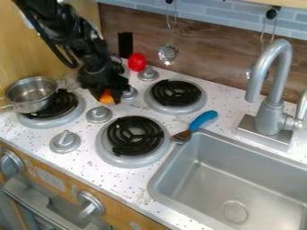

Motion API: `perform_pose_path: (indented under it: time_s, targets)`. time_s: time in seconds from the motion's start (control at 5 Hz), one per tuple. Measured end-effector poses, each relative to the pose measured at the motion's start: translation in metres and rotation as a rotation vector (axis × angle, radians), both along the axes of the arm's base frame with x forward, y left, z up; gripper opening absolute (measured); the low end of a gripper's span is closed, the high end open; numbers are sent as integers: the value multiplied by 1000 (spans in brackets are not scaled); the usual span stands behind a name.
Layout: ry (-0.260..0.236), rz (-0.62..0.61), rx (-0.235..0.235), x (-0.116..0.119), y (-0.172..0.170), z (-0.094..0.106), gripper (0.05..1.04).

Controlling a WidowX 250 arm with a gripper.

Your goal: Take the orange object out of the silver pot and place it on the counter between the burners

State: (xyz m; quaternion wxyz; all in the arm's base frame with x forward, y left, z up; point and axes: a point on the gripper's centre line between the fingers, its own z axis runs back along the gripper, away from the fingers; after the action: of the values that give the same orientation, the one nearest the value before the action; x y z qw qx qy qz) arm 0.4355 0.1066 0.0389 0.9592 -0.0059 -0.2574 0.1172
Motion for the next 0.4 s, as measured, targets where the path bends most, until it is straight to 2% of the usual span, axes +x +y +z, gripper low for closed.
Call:
perform_pose_path:
  time_s: [0.2, 0.4]
  targets:
    - [-8, -54, -25, 8, -14, -6, 566]
    - [-10, -133, -20, 13, -35, -9, 566]
